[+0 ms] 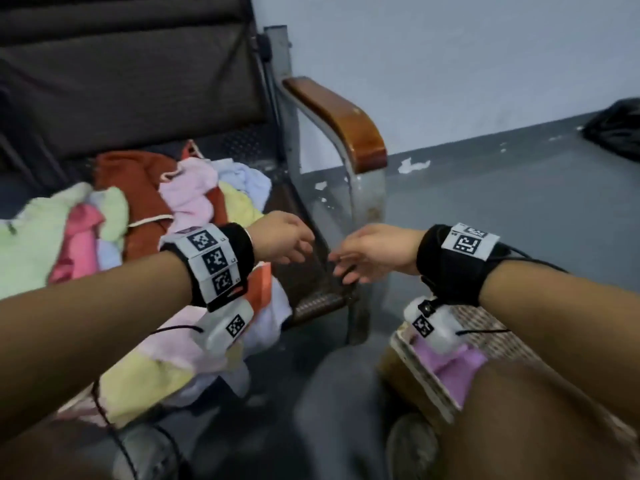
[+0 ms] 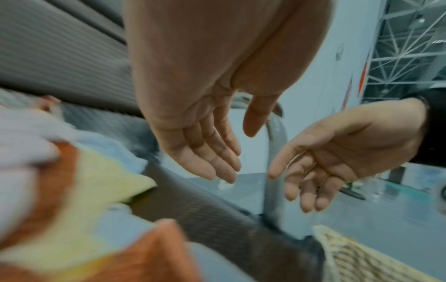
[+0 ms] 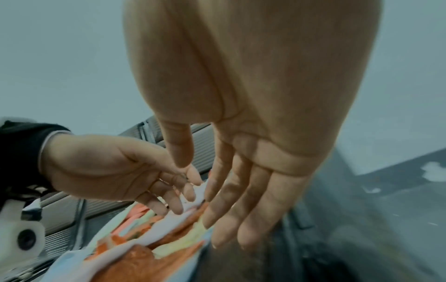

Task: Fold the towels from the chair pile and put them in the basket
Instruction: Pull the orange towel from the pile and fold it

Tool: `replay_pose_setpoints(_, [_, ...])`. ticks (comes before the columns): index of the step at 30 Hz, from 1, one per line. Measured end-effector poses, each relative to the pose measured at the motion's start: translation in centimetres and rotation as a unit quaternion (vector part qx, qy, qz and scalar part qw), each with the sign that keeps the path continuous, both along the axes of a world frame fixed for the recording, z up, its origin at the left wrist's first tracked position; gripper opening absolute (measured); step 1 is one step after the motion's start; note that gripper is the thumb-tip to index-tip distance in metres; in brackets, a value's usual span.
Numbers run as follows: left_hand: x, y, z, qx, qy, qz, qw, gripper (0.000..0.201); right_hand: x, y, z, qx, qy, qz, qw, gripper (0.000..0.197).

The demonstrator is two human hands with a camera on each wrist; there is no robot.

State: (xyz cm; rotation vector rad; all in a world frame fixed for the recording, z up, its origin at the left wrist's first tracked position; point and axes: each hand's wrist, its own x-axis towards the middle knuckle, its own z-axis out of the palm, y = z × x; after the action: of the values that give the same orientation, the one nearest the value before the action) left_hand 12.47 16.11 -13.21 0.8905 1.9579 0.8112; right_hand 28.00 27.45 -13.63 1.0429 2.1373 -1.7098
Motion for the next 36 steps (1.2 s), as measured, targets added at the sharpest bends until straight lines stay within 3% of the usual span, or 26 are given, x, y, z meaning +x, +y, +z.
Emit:
replay_pose_setpoints(3, [-5.4,-6.6,0.1,0.008,0.142,0.029,0.989,0.012,-6.3,-3.6,1.3,0.022,0.025,0.051,0.998,0.033])
replay_pose_setpoints(6, [-9.4,-12.8,-1.1,-0.051,0.291,0.025,0.955,0.017,-12.5,-7.4,1.2,0.036,0.053,0.078,0.995,0.032])
replay_pose_setpoints(10, [-12.7,-18.4,-3.3,-0.072,0.396,0.023,0.915,0.033,-18.6,-11.9,-0.2,0.074,0.051,0.113,0.989,0.028])
replay_pose_setpoints(12, [-14.0,-19.8,-4.3,-0.117,0.398,0.044,0.909,0.051,-20.6,-13.4,-1.3,0.119,0.043,0.158,0.979,0.027])
replay_pose_setpoints(15, [-15.4,-20.6,-5.6,-0.183,0.318,0.096,0.925,0.064,-22.1,-14.5,-3.4,0.231,0.044,0.216,0.948,0.026])
replay_pose_setpoints(17, [-16.0,-20.8,-6.2,-0.201,0.298,0.087,0.929,0.06,-22.5,-14.5,-4.4,0.281,0.043,0.211,0.935,0.034])
replay_pose_setpoints(20, [-16.6,-20.6,-6.3,-0.204,0.34,0.079,0.914,0.038,-22.9,-14.1,-4.9,0.341,0.003,0.228,0.912,0.068])
replay_pose_setpoints(21, [-16.8,-20.4,-6.2,-0.197,0.348,0.088,0.912,0.032,-23.0,-14.0,-4.9,0.354,-0.01,0.238,0.904,0.07])
replay_pose_setpoints(23, [-17.2,-19.9,-6.0,-0.185,0.348,0.112,0.912,0.027,-23.4,-13.7,-5.1,0.371,0.014,0.23,0.9,0.043])
replay_pose_setpoints(24, [-17.4,-19.6,-5.8,-0.17,0.341,0.13,0.915,0.026,-23.6,-13.6,-4.9,0.369,0.049,0.22,0.901,0.028])
replay_pose_setpoints(25, [-17.5,-19.2,-5.7,-0.149,0.336,0.144,0.919,0.032,-23.9,-13.5,-4.6,0.352,0.09,0.201,0.91,0.026])
replay_pose_setpoints(28, [-17.5,-17.9,-5.2,-0.083,0.345,0.116,0.928,0.068,-24.1,-13.1,-3.0,0.158,0.189,0.11,0.963,0.033])
replay_pose_setpoints(30, [-17.1,-16.9,-5.2,-0.089,0.353,0.057,0.93,0.055,-23.5,-12.9,-2.2,0.098,0.204,0.096,0.969,0.032])
replay_pose_setpoints(32, [-16.5,-15.9,-5.3,-0.133,0.393,0.029,0.91,0.017,-22.8,-12.7,-2.5,0.131,0.181,0.123,0.967,0.025])
replay_pose_setpoints(34, [-15.9,-14.9,-5.2,-0.102,0.426,0.078,0.896,0.02,-22.1,-12.0,-3.5,0.177,0.138,0.147,0.963,0.023])
replay_pose_setpoints(36, [-15.0,-13.7,-4.5,0.011,0.386,0.163,0.908,0.024,-21.5,-11.1,-4.3,0.205,0.101,0.165,0.959,0.053])
